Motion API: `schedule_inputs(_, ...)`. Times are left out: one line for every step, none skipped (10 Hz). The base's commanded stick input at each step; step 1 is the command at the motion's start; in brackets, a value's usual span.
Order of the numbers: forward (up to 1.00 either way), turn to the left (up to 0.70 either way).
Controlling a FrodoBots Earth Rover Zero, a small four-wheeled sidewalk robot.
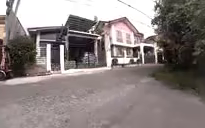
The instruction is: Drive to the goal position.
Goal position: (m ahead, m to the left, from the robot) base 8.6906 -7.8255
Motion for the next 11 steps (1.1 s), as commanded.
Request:
schedule_inputs(0.70, 0.00)
schedule_inputs(0.70, 0.00)
schedule_inputs(0.70, 0.00)
schedule_inputs(0.70, 0.00)
schedule_inputs(0.70, 0.00)
schedule_inputs(0.70, 0.00)
schedule_inputs(0.70, 0.00)
schedule_inputs(0.70, 0.00)
schedule_inputs(0.70, 0.00)
schedule_inputs(0.70, 0.00)
schedule_inputs(0.70, 0.00)
